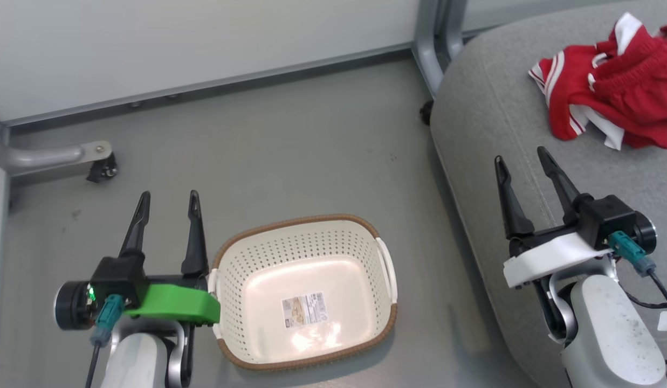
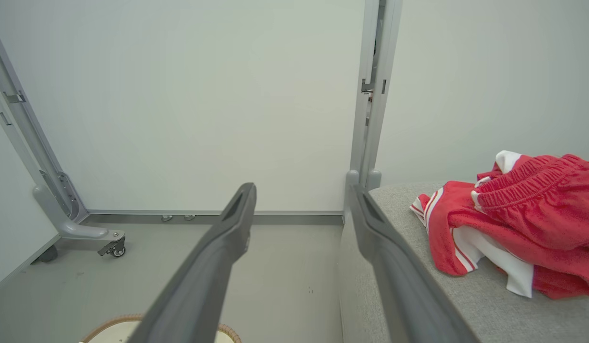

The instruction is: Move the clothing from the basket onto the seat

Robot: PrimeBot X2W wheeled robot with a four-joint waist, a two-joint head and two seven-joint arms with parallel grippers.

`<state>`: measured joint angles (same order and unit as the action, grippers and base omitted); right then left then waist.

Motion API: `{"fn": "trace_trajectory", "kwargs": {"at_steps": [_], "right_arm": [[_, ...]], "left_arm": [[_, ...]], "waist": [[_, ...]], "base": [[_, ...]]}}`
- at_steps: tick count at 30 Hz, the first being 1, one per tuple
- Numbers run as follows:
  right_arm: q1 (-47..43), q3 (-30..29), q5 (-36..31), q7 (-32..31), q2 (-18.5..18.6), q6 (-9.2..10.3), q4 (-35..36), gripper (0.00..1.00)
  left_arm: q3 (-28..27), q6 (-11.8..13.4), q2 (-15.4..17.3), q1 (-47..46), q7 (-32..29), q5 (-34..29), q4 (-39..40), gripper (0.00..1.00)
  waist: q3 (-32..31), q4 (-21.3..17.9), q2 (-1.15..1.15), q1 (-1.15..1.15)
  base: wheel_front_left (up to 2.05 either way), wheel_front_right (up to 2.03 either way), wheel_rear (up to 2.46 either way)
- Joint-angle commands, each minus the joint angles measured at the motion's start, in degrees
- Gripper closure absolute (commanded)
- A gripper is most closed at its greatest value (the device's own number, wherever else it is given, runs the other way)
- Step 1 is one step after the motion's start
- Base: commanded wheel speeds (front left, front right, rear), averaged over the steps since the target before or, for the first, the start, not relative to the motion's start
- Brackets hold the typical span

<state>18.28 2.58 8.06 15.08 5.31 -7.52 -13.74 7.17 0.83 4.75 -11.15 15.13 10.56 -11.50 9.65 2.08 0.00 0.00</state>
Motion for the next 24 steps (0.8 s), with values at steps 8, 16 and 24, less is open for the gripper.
{"fn": "trace_trajectory", "kwargs": {"at_steps": [8, 16, 24], "right_arm": [[-4.69, 1.33, -0.76, 0.13, -1.58, 0.06, 2.3, 0.0], [-9.66, 1.67, -1.14, 0.13, -2.09, 0.06, 4.26, 0.0], [-14.08, 1.1, -1.4, 0.13, -2.32, 0.06, 6.33, 0.0]], "left_arm": [[-3.84, -0.77, -0.51, 5.28, 0.02, -1.44, 1.62, 0.0], [-5.19, -2.04, -0.9, 8.32, 0.03, -2.65, 2.62, 0.0], [-4.55, -3.34, -1.2, 8.79, 0.02, -3.01, 2.22, 0.0]], "waist": [[-5.63, 4.6, 0.0, 0.0], [-8.3, 4.4, 0.0, 0.0], [-9.5, 3.84, 0.0, 0.0]], "base": [[0.0, 0.0, 0.0], [0.0, 0.0, 0.0], [0.0, 0.0, 0.0]]}}
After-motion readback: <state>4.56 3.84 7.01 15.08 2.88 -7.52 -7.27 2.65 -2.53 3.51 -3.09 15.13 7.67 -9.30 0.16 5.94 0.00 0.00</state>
